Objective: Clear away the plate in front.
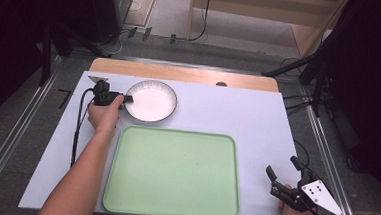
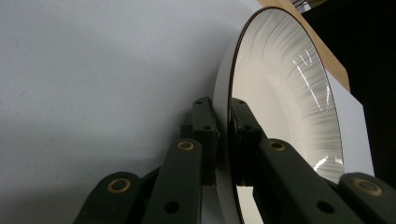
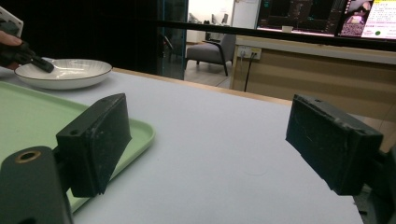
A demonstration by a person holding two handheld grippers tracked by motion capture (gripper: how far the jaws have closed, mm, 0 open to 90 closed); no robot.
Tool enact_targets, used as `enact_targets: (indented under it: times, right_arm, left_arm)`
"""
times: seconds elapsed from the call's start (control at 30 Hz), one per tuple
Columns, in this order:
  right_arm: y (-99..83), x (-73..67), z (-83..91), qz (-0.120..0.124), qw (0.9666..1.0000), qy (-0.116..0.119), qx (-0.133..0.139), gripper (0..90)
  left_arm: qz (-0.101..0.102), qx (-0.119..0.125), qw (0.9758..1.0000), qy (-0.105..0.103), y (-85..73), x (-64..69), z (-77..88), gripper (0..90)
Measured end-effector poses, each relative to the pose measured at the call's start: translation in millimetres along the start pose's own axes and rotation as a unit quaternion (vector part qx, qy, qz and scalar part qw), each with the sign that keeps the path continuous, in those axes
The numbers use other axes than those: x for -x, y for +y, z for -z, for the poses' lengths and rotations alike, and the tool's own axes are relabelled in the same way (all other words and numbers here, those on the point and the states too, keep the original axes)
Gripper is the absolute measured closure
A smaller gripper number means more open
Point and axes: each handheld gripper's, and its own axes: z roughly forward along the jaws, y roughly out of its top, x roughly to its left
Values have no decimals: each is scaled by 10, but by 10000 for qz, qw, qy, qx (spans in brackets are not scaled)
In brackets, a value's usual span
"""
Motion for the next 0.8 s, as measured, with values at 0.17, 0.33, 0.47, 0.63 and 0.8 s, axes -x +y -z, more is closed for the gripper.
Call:
enact_targets:
  times: [0.17,0.33,0.47,0.63,0.8]
  right_arm:
    - [-1,0,2,-11,10000,7,13,145]
    - [-1,3,1,-19,10000,16,18,145]
    - [-1,3,2,-19,10000,16,19,144]
    - [0,1,0,-8,10000,12,2,145]
    - [0,1,0,-14,10000,9,11,145]
  left_arm:
    - [113,5,9999,-85,-2,-18,4,843]
    - [129,-19,9999,-111,-5,-32,5,843]
    - [106,-28,9999,-121,-1,-23,22,843]
    - [101,47,9995,-301,8,16,67,843]
    - [35,69,9991,-413,14,63,115,842]
